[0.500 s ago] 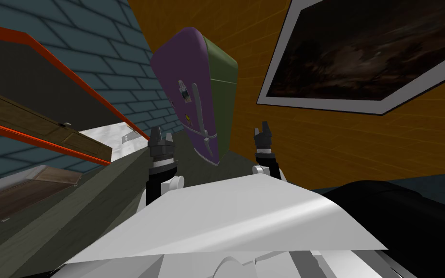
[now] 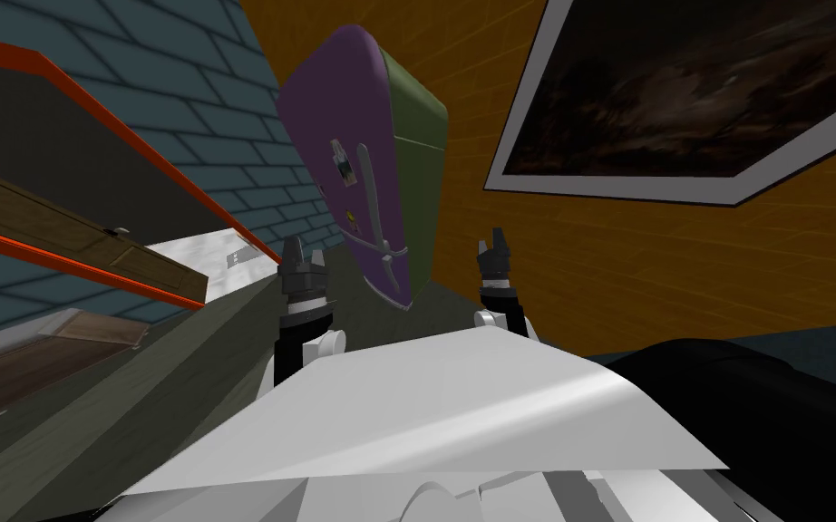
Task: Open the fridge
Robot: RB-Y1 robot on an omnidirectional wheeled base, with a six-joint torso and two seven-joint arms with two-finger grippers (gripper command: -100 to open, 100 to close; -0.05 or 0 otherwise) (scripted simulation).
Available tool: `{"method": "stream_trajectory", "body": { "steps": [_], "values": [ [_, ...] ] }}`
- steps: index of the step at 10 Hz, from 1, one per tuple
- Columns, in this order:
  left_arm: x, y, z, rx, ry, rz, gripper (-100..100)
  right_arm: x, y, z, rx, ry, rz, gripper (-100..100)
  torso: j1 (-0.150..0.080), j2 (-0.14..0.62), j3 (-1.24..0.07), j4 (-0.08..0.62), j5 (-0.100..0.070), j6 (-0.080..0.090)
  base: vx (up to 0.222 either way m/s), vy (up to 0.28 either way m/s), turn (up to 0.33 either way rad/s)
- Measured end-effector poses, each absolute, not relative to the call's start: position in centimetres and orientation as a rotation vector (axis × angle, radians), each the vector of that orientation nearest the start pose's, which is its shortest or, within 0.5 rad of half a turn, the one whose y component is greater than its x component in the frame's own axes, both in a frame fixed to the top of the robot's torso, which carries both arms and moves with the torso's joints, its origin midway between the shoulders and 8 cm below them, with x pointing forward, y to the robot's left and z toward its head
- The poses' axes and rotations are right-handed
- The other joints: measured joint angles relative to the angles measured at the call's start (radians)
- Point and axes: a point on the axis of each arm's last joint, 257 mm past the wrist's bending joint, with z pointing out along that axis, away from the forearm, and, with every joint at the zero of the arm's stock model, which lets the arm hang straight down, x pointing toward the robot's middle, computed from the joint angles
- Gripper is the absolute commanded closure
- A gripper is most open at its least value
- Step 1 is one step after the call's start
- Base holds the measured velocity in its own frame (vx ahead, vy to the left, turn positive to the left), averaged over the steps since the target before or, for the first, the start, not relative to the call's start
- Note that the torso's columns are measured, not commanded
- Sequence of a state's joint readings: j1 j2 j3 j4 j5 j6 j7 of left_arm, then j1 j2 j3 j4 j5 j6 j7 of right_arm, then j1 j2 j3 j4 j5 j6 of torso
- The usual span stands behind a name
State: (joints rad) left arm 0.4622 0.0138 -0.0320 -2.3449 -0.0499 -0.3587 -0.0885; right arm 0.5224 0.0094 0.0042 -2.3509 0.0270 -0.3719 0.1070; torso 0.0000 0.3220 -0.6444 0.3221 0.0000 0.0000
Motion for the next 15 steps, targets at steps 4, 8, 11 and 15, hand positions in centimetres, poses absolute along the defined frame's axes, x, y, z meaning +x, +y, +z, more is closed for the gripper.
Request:
{"method": "stream_trajectory", "body": {
  "steps": [4, 8, 11, 15],
  "values": [
    [35.9, 25.9, 3.8, -0.619, 0.702, -1.221, 0, 34.9, -28.0, 2.4, 0.667, 0.699, 1.163, 0, 0.000, 0.296, -0.590, 0.295, 0.000, 0.000, 0.000, 0.000, 0.000],
    [36.3, 25.3, 3.1, -0.576, 0.763, -1.207, -100, 35.0, -28.0, 2.4, 0.668, 0.700, 1.163, 0, 0.000, 0.414, -0.832, 0.414, 0.000, 0.000, 0.037, -0.008, -0.022],
    [37.4, 24.7, 1.4, -0.537, 0.843, -1.167, -100, 35.0, -28.0, 2.4, 0.668, 0.700, 1.163, 0, 0.000, 0.414, -0.833, 0.415, 0.000, 0.000, 0.099, -0.019, -0.050],
    [39.2, 24.8, -1.4, -0.545, 0.903, -1.108, -100, 35.0, -28.0, 2.4, 0.668, 0.700, 1.163, 0, 0.000, 0.416, -0.832, 0.416, 0.000, 0.000, 0.117, -0.021, -0.055]
  ]
}}
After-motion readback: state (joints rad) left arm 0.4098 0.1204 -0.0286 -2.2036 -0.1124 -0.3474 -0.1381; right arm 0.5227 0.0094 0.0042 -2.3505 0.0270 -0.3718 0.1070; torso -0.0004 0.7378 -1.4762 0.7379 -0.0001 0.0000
